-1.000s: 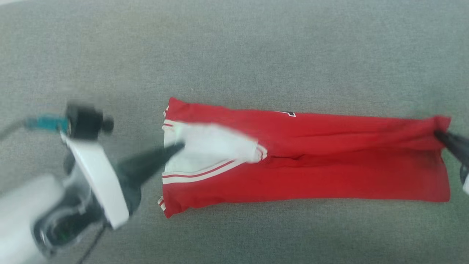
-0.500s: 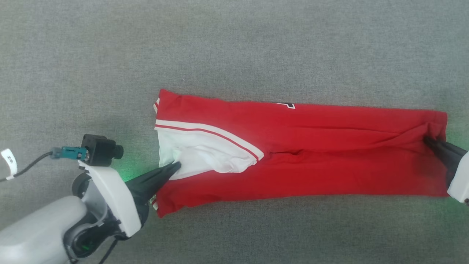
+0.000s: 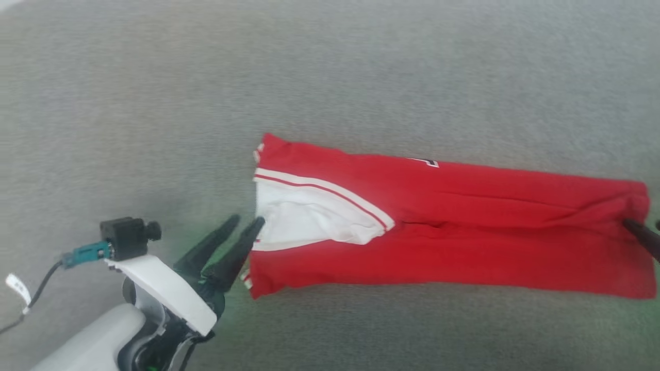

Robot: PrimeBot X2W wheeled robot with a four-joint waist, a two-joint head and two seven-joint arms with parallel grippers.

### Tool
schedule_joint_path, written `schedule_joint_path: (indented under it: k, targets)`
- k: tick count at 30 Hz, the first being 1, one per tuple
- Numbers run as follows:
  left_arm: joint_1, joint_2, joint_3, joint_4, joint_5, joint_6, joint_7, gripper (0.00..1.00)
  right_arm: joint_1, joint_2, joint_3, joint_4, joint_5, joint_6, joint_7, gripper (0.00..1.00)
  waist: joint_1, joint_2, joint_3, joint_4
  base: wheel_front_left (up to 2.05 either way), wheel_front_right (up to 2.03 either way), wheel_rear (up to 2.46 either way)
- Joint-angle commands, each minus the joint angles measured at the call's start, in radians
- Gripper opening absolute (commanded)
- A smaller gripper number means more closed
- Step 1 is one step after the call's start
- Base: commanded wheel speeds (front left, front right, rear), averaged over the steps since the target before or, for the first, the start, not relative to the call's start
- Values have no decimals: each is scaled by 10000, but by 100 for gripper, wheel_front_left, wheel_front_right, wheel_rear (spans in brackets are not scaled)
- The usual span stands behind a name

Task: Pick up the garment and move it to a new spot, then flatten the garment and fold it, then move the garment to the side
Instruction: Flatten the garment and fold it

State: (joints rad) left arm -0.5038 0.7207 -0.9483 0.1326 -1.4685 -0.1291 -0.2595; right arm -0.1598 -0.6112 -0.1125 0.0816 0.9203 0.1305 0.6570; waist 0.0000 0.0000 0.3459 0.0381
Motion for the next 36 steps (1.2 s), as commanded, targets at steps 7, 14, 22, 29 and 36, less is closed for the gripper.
schedule_joint_path:
  k: [7,14,22,29,36]
  targets:
    - [2085,-1847,3760,776,2803,-19,-60,100,231,297,-836,834,-252,4,709,100,0,0,-390,916,0,0,0]
    - [3029,-3571,7174,952,7946,21,-62,100,-117,817,-929,1491,-848,4,1354,100,0,0,-467,1164,0,0,0]
    - [3696,-5136,9113,25,11612,-11,-65,100,-633,1568,-452,1723,-1733,24,1748,8,0,0,-281,1016,0,0,0]
    - [3865,-5240,9308,-618,12253,-14,-64,100,-1255,1434,-869,1816,-2193,-10,1227,0,0,0,-89,516,0,0,0]
    - [3776,-5243,9864,-974,12768,-15,-64,100,-1723,800,-1828,1674,-2465,-5,718,0,0,0,275,-238,0,0,0]
